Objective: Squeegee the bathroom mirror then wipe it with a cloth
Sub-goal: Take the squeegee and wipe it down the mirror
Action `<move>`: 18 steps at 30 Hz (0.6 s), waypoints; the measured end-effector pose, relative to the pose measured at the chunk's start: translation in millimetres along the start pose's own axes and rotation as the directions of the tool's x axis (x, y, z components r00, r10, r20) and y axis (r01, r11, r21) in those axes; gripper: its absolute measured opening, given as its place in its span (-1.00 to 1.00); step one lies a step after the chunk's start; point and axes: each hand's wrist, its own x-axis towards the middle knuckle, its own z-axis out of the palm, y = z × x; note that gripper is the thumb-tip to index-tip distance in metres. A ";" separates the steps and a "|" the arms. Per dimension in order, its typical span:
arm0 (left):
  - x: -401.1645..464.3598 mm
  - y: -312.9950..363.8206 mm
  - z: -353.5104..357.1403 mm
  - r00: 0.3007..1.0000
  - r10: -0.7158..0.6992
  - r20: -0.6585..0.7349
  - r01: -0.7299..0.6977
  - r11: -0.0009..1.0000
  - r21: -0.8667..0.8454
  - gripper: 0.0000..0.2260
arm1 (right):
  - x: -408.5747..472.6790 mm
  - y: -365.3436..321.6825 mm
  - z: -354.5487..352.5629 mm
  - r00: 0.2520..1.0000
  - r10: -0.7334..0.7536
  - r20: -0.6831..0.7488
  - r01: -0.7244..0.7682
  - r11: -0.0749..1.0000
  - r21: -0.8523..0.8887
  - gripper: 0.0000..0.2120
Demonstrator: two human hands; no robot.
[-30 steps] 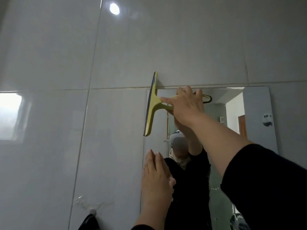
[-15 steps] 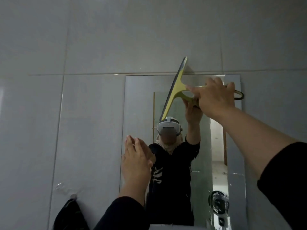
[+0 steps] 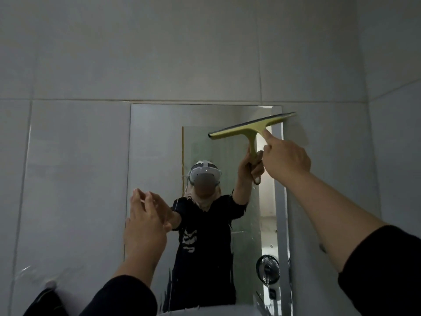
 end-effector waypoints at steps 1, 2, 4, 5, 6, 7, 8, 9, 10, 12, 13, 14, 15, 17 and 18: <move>-0.1 -1.1 0.1 1.000 0.003 -0.003 -0.003 1.000 0.000 -0.15 | -6.6 -2.1 5.4 1.000 0.022 -0.004 -0.022 0.999 0.046 -0.53; -0.1 -1.9 0.1 1.000 0.007 -0.006 -0.007 1.000 0.000 -0.15 | -13.2 -5.0 12.0 0.999 0.042 -0.008 -0.041 0.995 0.095 -0.53; 0.2 -3.0 -0.4 1.000 0.010 -0.006 -0.010 1.000 0.001 -0.15 | -25.5 -12.7 24.4 0.997 0.073 -0.014 -0.069 0.979 0.193 -0.52; 0.3 -3.1 -1.2 1.000 0.008 -0.003 -0.008 1.000 0.001 -0.15 | -31.8 -17.2 29.5 0.996 0.092 -0.010 -0.087 0.967 0.238 -0.51; 0.3 -3.5 -1.8 1.000 0.005 0.002 -0.005 1.000 -0.002 -0.15 | -38.3 -22.6 33.6 0.993 0.115 -0.002 -0.110 0.954 0.279 -0.51; 0.3 -4.0 -2.5 1.000 0.004 0.005 -0.004 1.000 -0.005 -0.15 | -44.6 -28.6 37.8 0.991 0.136 0.004 -0.130 0.940 0.314 -0.52; 0.5 -4.5 -3.1 1.000 0.005 0.006 -0.005 1.000 -0.008 -0.14 | -49.8 -34.7 43.3 0.989 0.149 0.004 -0.141 0.928 0.345 -0.52; 0.4 -5.2 -3.8 1.000 0.008 0.006 -0.008 1.000 -0.010 -0.15 | -55.0 -41.6 48.5 0.987 0.159 0.000 -0.147 0.912 0.383 -0.52; 0.5 -6.2 -4.6 1.000 0.013 0.006 -0.013 1.000 -0.013 -0.15 | -58.7 -48.6 55.2 0.986 0.166 -0.005 -0.148 0.894 0.423 -0.52; 0.1 -7.8 -6.1 1.000 0.023 0.008 -0.023 1.000 -0.015 -0.16 | -63.6 -63.2 66.4 0.984 0.177 -0.006 -0.151 0.857 0.493 -0.52; -0.1 -9.0 -7.2 1.000 0.030 0.007 -0.030 0.999 -0.019 -0.16 | -66.0 -71.3 70.4 0.985 0.174 0.000 -0.150 0.845 0.513 -0.52; -0.3 -9.1 -7.4 0.999 0.038 0.007 -0.038 0.999 -0.024 -0.16 | -68.5 -78.5 73.6 0.986 0.169 0.005 -0.146 0.839 0.523 -0.52; -0.6 -8.6 -7.6 0.999 0.043 0.009 -0.043 0.999 -0.027 -0.17 | -71.4 -86.2 75.5 0.987 0.162 0.012 -0.144 0.837 0.528 -0.52; -1.1 -8.7 -7.4 0.999 0.039 0.011 -0.038 0.999 -0.034 -0.18 | -77.4 -102.5 79.2 0.989 0.143 0.032 -0.139 0.843 0.520 -0.52; -1.5 -8.7 -7.0 0.999 0.034 0.011 -0.034 0.999 -0.043 -0.18 | -80.0 -110.8 80.6 0.991 0.131 0.038 -0.131 0.847 0.514 -0.52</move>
